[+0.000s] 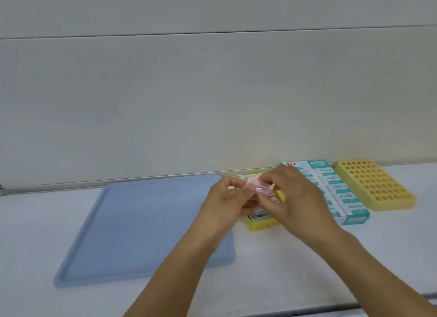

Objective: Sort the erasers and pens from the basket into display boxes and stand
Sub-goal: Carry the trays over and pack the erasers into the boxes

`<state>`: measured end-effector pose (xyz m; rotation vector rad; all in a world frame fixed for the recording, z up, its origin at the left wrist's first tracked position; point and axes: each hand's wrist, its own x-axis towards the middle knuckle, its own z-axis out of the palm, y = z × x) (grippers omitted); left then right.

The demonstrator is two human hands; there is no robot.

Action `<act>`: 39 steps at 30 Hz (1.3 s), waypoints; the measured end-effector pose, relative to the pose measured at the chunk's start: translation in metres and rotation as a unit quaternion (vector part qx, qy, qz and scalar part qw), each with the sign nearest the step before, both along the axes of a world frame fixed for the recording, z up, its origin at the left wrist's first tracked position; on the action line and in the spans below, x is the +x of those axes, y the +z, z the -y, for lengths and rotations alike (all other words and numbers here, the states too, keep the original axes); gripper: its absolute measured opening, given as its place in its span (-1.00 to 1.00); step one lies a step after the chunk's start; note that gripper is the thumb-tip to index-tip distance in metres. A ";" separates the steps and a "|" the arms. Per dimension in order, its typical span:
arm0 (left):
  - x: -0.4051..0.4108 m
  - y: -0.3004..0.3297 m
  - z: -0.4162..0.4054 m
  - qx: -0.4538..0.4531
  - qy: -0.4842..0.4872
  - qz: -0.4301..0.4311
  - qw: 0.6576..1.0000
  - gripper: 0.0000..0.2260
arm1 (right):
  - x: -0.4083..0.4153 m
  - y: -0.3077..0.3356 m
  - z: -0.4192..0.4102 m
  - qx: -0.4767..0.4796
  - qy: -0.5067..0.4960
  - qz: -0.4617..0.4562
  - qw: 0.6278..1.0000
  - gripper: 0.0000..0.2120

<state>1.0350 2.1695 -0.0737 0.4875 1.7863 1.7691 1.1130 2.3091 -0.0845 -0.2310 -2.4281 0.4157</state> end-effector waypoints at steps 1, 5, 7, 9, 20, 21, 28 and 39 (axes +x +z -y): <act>-0.006 -0.004 -0.001 -0.054 0.016 -0.083 0.995 -0.83 | 0.002 0.004 -0.011 -0.006 -0.020 0.023 1.000 -0.85; -0.019 -0.019 0.006 -0.188 -0.073 -0.298 0.933 -0.50 | 0.008 0.011 -0.048 0.025 -0.036 0.172 0.984 -0.79; -0.019 -0.029 0.006 -0.238 -0.154 -0.354 0.891 -0.27 | 0.007 0.009 -0.051 0.032 -0.004 0.214 0.976 -0.76; -0.020 -0.036 0.008 -0.283 -0.172 -0.393 0.858 -0.17 | 0.002 0.006 -0.049 0.038 0.025 0.246 0.968 -0.76; -0.028 -0.041 0.010 -0.318 -0.155 -0.452 0.819 -0.14 | -0.014 -0.013 -0.045 0.037 0.020 0.192 0.981 -0.91; -0.028 -0.042 0.010 -0.333 -0.158 -0.473 0.801 -0.12 | -0.013 -0.016 -0.044 0.054 0.015 0.185 0.981 -0.85; -0.032 -0.056 0.007 -0.277 -0.196 -0.673 0.657 -0.33 | 0.021 -0.041 -0.013 0.123 -0.013 0.247 0.961 -0.40; -0.086 -0.033 -0.026 -0.239 -0.400 -0.680 0.567 -0.08 | 0.048 -0.033 -0.052 -0.060 -0.201 0.125 0.970 -0.25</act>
